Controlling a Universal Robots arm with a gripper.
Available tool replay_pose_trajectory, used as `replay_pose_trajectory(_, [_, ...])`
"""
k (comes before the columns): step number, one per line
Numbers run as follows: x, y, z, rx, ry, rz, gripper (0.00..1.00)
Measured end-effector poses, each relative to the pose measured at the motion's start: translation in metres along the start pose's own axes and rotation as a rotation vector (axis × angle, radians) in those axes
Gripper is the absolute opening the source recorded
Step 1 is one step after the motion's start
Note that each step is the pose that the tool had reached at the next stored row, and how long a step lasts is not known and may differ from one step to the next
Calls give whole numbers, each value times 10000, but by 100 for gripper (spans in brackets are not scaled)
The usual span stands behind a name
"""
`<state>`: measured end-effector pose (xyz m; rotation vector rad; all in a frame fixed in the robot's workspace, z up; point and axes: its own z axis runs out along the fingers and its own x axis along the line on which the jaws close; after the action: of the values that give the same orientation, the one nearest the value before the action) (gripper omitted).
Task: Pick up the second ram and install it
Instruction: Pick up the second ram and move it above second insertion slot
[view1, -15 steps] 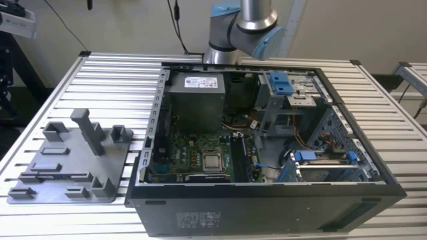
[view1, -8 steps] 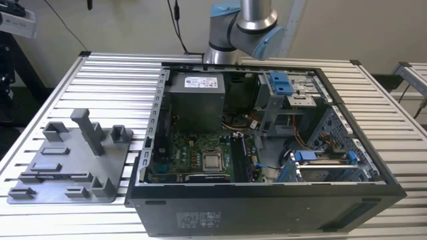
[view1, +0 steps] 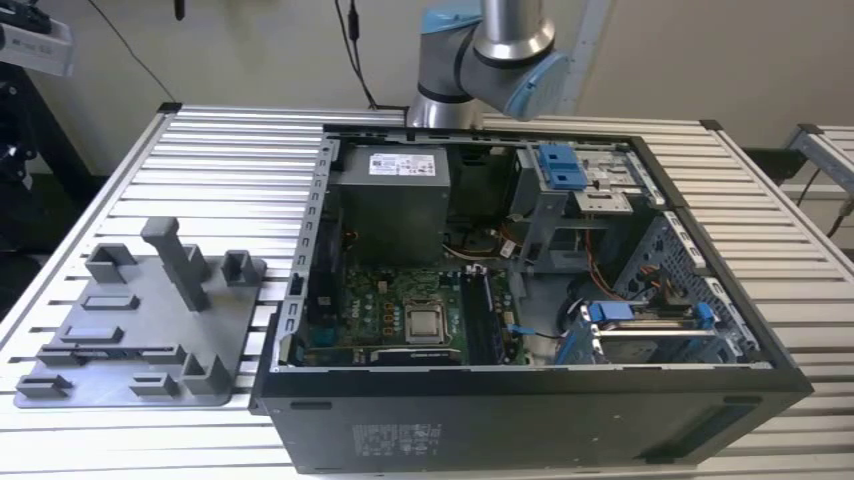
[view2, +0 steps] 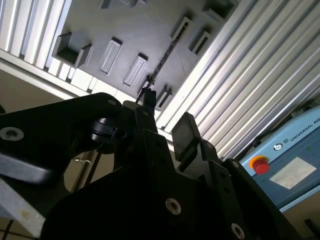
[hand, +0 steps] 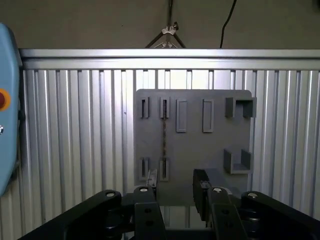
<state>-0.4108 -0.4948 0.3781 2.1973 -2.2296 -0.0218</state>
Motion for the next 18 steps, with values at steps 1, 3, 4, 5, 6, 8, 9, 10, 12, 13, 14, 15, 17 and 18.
replay_pose_trajectory(1, [0,0,0,0,0,0,42])
replay_pose_trajectory(3, [0,0,0,0,0,0,42])
replay_pose_trajectory(4, [0,0,0,0,0,-1,42])
replay_pose_trajectory(5, [0,0,0,0,0,-1,42])
replay_pose_trajectory(6, [0,0,0,0,0,-1,42])
replay_pose_trajectory(8, [0,0,0,-1,1,-1,42])
replay_pose_trajectory(9, [0,0,0,-1,1,1,42])
replay_pose_trajectory(10, [0,0,2,-1,1,1,42])
replay_pose_trajectory(12, [0,0,9,1,-10,2,42])
replay_pose_trajectory(13, [0,1,17,0,-38,2,42])
replay_pose_trajectory(14, [-1,0,25,-1,-52,1,42])
replay_pose_trajectory(15, [-1,0,33,-6,-56,1,42])
replay_pose_trajectory(17, [0,0,55,-7,-80,0,42])
replay_pose_trajectory(18, [0,1,64,-8,-109,0,42])
